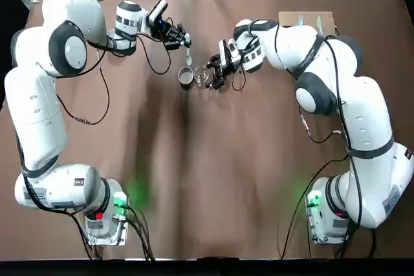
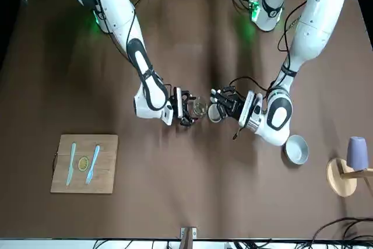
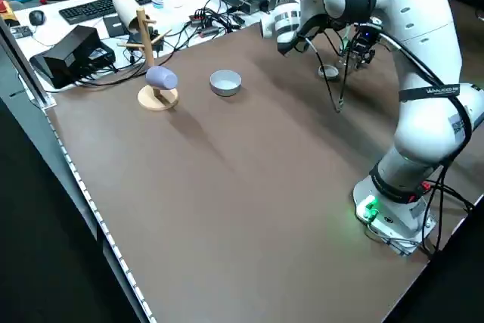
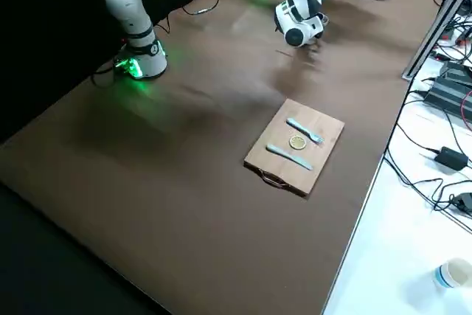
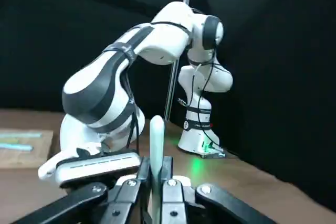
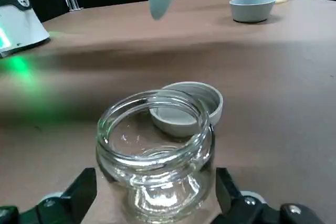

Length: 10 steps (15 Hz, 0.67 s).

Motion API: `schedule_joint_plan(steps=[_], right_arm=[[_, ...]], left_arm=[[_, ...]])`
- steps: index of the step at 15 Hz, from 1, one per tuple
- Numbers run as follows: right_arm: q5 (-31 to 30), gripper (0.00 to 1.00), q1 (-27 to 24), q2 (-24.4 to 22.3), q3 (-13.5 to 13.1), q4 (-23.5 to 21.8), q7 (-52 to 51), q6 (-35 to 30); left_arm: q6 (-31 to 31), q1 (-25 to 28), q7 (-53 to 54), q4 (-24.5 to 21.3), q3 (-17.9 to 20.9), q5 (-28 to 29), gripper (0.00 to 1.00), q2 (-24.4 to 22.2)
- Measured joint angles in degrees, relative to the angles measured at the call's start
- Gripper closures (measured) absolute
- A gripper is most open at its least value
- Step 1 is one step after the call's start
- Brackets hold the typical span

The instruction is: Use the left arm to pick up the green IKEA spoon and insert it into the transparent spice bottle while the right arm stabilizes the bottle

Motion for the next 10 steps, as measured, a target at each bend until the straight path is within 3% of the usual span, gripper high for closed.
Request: schedule_joint_plan(steps=[3, 10], right_arm=[[0.2, 0.0, 0.4, 0.5, 0.2, 0.4, 0.0, 0.0], [0.2, 0.0, 0.4, 0.8, 0.2, 0.7, 0.0, 0.0]], left_arm=[[-0.3, -1.5, 9.4, 0.3, -0.1, -2.5, 0.89, 2.0], [-0.3, -3.7, 10.2, 0.5, -0.1, -2.6, 0.89, 4.4]])
